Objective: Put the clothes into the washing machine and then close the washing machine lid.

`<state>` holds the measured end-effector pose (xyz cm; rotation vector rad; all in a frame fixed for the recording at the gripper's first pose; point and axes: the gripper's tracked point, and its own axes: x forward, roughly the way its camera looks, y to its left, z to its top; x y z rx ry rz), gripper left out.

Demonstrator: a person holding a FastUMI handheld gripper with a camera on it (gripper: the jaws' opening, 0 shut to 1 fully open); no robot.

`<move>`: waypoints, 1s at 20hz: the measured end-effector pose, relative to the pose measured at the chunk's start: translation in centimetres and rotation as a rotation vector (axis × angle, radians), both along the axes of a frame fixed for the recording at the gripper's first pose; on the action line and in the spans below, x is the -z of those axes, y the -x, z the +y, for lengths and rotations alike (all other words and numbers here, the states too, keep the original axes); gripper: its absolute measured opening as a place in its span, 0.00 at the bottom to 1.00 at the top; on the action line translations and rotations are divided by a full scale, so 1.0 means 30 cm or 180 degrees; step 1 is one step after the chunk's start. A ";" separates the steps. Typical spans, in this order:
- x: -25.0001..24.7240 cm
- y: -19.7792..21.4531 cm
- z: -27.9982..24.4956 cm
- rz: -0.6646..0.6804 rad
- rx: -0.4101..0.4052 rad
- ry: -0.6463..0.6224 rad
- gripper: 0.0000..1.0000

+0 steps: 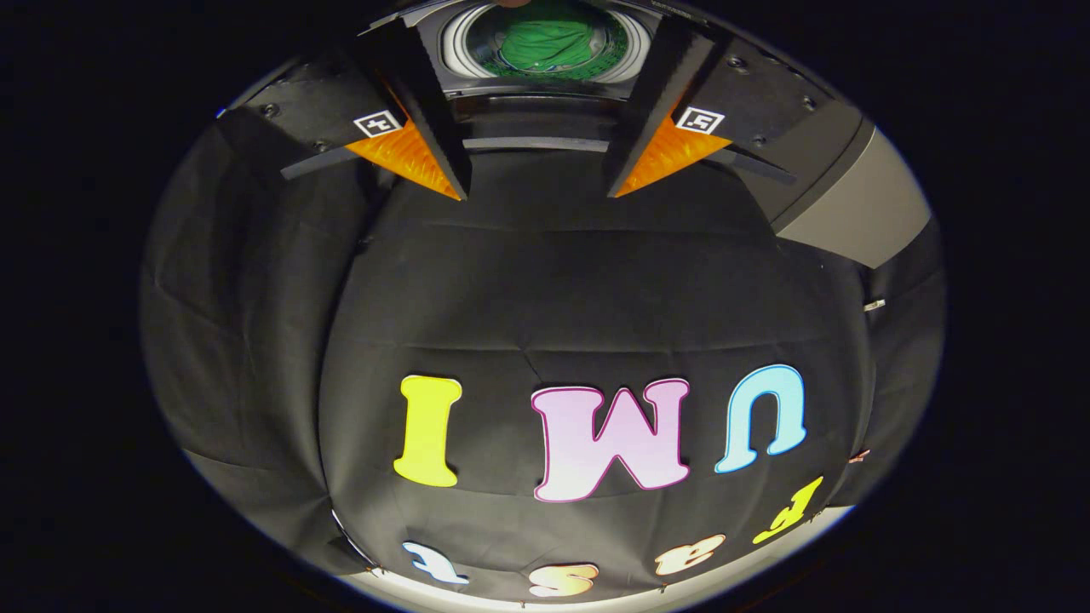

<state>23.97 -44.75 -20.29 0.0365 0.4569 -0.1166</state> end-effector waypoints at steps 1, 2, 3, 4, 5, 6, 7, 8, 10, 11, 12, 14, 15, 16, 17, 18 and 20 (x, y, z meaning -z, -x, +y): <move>0.000 0.000 0.002 -0.0014 -0.0009 0.0000 1.00; -0.001 0.000 0.002 -0.0036 -0.0019 -0.0004 1.00; -0.001 -0.001 0.005 -0.0051 -0.0032 -0.0004 1.00; -0.002 0.001 0.004 -0.0059 -0.0043 -0.0008 1.00; 0.002 0.005 0.007 -0.0060 -0.0048 -0.0019 1.00; 0.000 0.007 0.009 -0.0064 -0.0054 -0.0016 1.00; 0.002 0.009 0.008 -0.0067 -0.0060 -0.0008 1.00; 0.001 0.012 0.007 -0.0068 -0.0058 -0.0015 1.00; 0.003 0.031 0.006 -0.0111 -0.0072 -0.0011 1.00; 0.003 0.035 0.005 -0.0126 -0.0087 -0.0010 1.00; 0.001 0.037 0.003 -0.0138 -0.0098 -0.0014 1.00; 0.001 0.040 0.006 -0.0139 -0.0111 -0.0020 1.00; 0.003 0.042 0.006 -0.0142 -0.0117 -0.0017 1.00; 0.005 0.045 0.005 -0.0138 -0.0117 -0.0023 1.00; 0.006 0.048 0.006 -0.0139 -0.0123 -0.0024 1.00; 0.006 0.050 0.008 -0.0140 -0.0130 -0.0027 1.00; 0.007 0.060 0.010 -0.0136 -0.0143 -0.0031 1.00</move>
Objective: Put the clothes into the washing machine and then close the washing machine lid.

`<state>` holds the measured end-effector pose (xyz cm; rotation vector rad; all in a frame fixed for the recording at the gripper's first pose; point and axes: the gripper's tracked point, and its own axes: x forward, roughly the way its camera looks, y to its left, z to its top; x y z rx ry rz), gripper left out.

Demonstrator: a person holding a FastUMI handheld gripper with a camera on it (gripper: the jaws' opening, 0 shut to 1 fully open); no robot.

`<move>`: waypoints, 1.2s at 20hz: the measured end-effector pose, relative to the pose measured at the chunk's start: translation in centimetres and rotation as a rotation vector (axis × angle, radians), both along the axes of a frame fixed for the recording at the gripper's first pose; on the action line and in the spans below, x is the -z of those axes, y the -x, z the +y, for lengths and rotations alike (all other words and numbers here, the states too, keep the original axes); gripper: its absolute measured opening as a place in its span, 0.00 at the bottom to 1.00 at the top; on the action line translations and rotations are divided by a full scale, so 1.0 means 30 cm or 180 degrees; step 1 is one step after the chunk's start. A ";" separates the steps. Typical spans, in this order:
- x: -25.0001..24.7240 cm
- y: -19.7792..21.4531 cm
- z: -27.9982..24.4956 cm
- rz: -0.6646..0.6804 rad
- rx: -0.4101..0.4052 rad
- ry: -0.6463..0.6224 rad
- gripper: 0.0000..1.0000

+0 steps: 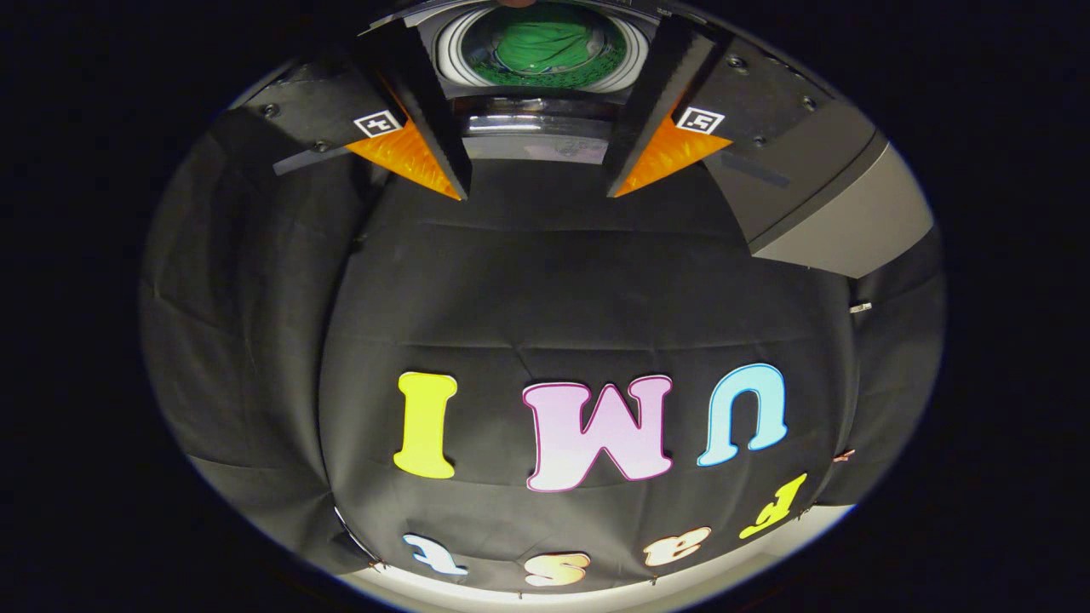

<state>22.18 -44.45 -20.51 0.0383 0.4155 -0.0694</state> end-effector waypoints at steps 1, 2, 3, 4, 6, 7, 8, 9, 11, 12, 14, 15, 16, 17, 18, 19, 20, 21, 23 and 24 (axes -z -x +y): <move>0.006 0.001 0.001 0.0004 -0.0011 -0.0005 1.00; 0.009 0.009 0.005 0.0019 -0.0023 -0.0019 1.00; 0.014 0.017 0.010 0.0042 -0.0042 -0.0030 1.00; 0.028 0.032 0.017 0.0097 -0.0069 -0.0060 1.00; 0.056 0.066 0.041 0.0273 -0.0149 -0.0157 1.00; 0.106 0.098 0.049 0.0530 -0.0157 -0.0204 1.00; 0.187 0.167 0.038 0.0981 -0.0117 -0.0184 0.98; 0.225 0.251 0.032 0.1295 -0.0059 -0.0265 1.00; 0.177 0.294 0.026 0.1313 0.0082 -0.0463 1.00; 0.120 0.286 -0.001 0.1177 0.0129 -0.0373 0.99; -0.013 0.217 0.001 0.0759 0.0131 -0.0139 0.99; -0.105 0.190 0.013 0.0516 0.0113 -0.0062 0.99; -0.181 0.174 0.045 0.0288 0.0099 -0.0051 0.99; -0.253 0.159 0.095 0.0086 0.0071 -0.0111 0.99; -0.320 0.157 0.144 -0.0088 0.0045 -0.0193 0.99; -0.382 0.152 0.204 -0.0254 0.0029 -0.0244 0.99; -0.440 0.159 0.253 -0.0421 0.0017 -0.0248 0.99; -0.498 0.167 0.307 -0.0598 -0.0007 -0.0240 0.99; -0.584 0.201 0.408 -0.0859 -0.0080 -0.0257 0.99; -0.608 0.227 0.453 -0.0907 -0.0114 -0.0289 0.99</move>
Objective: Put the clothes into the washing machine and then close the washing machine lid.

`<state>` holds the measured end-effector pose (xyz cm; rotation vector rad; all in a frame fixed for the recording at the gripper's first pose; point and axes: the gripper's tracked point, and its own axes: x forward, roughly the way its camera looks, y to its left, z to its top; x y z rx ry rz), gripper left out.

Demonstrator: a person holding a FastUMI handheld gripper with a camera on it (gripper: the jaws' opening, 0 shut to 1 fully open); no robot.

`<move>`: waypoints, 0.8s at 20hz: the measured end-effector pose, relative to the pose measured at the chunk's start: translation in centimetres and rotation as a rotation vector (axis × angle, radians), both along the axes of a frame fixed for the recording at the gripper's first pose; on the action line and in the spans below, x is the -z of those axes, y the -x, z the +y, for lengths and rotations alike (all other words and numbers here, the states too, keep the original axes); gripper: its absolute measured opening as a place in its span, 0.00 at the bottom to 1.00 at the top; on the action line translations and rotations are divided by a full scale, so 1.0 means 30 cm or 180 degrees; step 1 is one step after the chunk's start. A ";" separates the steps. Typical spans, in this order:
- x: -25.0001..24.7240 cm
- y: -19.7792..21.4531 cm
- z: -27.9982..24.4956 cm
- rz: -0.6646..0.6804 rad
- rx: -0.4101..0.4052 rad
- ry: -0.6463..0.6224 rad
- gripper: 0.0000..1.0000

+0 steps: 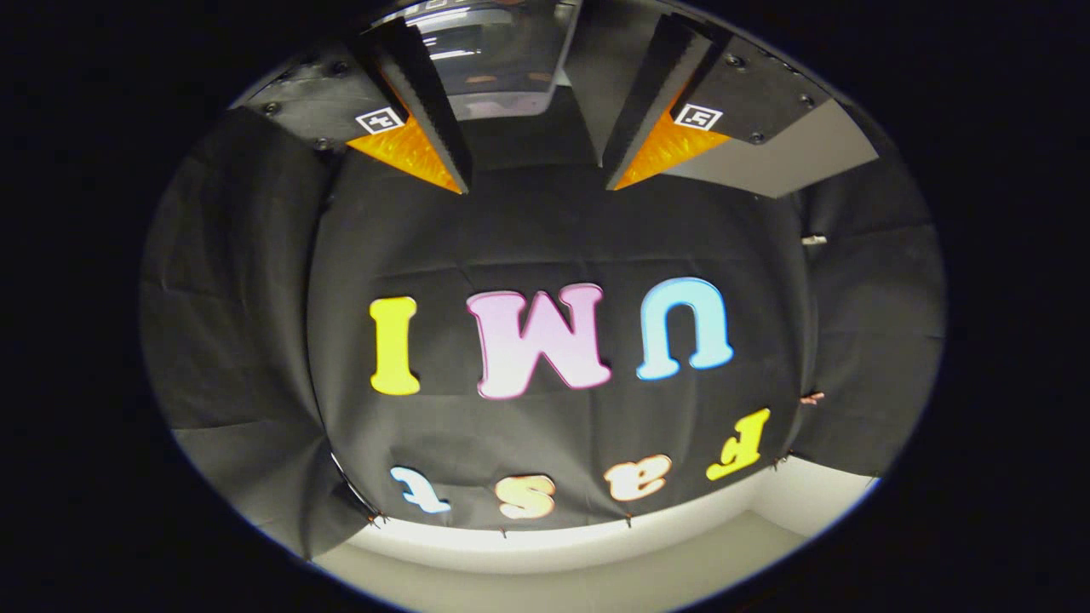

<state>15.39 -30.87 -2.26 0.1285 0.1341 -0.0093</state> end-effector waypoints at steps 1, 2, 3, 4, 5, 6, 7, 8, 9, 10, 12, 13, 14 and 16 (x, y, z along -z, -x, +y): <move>-0.020 0.010 0.045 -0.0028 -0.0035 -0.0033 0.99; -0.025 0.019 0.078 -0.0026 -0.0046 -0.0045 0.99; -0.029 0.014 0.096 -0.0027 -0.0071 -0.0048 0.99; -0.028 0.023 0.105 -0.0020 -0.0078 -0.0023 0.99; -0.029 0.033 0.125 -0.0024 -0.0086 0.0006 0.99; -0.024 0.037 0.136 -0.0010 -0.0085 0.0031 0.99; -0.012 0.034 0.150 0.0007 -0.0070 0.0038 0.99; -0.004 0.032 0.159 0.0026 -0.0054 0.0016 0.99; 0.000 0.024 0.161 0.0039 -0.0035 -0.0010 0.99; -0.001 0.020 0.161 0.0048 -0.0021 -0.0026 0.99; 0.003 0.018 0.146 0.0054 0.0023 -0.0012 0.99; 0.003 0.015 0.142 0.0063 0.0041 -0.0016 0.99; 0.004 0.015 0.141 0.0069 0.0045 -0.0030 0.99; 0.015 0.005 0.139 0.0096 0.0047 -0.0025 0.99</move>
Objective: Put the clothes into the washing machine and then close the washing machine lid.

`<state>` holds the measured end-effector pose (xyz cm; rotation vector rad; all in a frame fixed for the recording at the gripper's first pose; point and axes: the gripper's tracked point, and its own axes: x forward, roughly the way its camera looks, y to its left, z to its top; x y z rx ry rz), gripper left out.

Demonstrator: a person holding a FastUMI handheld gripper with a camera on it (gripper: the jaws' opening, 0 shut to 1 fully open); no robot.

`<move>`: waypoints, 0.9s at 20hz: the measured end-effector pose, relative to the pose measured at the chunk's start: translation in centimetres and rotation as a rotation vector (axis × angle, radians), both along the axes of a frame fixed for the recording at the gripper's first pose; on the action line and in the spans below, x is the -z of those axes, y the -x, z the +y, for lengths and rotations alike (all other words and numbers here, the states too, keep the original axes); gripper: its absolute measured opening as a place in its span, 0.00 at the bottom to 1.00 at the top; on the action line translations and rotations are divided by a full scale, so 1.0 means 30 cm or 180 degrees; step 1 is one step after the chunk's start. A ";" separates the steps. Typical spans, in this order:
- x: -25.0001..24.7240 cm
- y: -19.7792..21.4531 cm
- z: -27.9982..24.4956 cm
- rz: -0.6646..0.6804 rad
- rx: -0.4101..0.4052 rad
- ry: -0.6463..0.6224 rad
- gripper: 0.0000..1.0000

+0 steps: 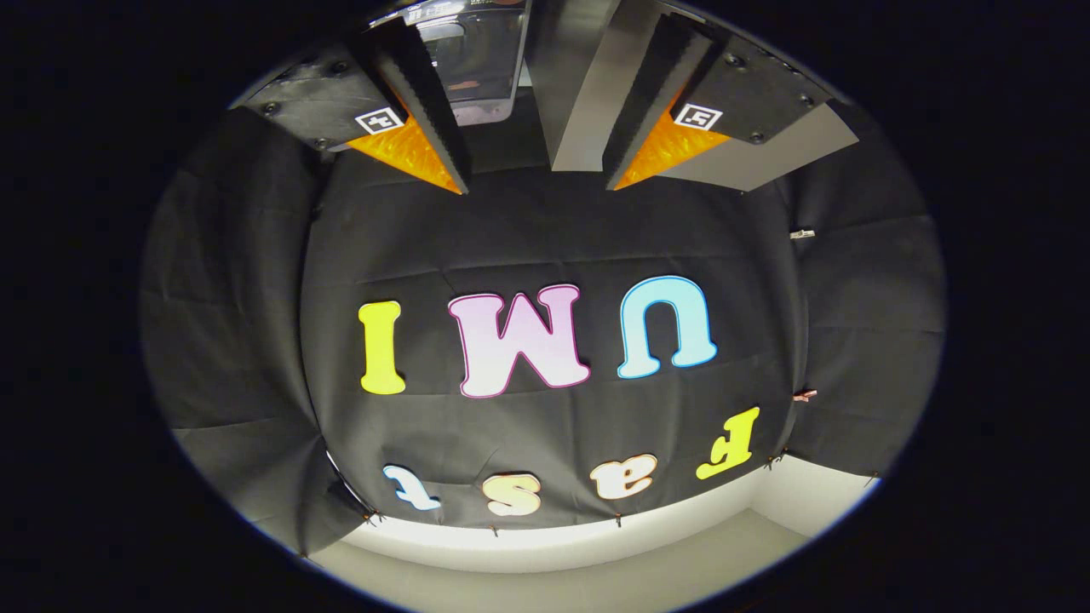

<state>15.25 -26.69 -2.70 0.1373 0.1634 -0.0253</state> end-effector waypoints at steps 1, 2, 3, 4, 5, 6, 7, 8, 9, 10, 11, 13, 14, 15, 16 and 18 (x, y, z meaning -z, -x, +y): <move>0.005 -0.004 -0.003 0.0014 0.0009 0.0006 0.99; 0.013 -0.006 -0.006 0.0040 0.0019 0.0009 0.99; 0.018 -0.009 -0.004 0.0066 0.0017 -0.0001 0.99; 0.018 -0.011 0.001 0.0082 0.0008 -0.0007 0.99; 0.019 -0.019 0.005 0.0086 0.0004 -0.0007 0.99; 0.020 -0.022 0.006 0.0096 -0.0003 -0.0002 0.99; 0.024 -0.025 0.000 0.0107 0.0011 0.0020 0.99; 0.026 -0.024 -0.006 0.0108 0.0014 0.0037 0.99; 0.023 -0.025 -0.006 0.0100 0.0008 0.0049 0.99; 0.023 -0.026 -0.006 0.0098 -0.0009 0.0061 0.99; 0.027 -0.030 -0.007 0.0106 -0.0024 0.0080 0.99; 0.029 -0.038 -0.016 0.0121 -0.0023 0.0116 0.99; 0.035 -0.037 -0.019 0.0136 -0.0013 0.0120 0.99; 0.037 -0.038 -0.021 0.0149 -0.0005 0.0109 0.99; 0.036 -0.038 -0.019 0.0161 0.0000 0.0094 0.99; 0.034 -0.040 -0.012 0.0158 -0.0010 0.0085 0.99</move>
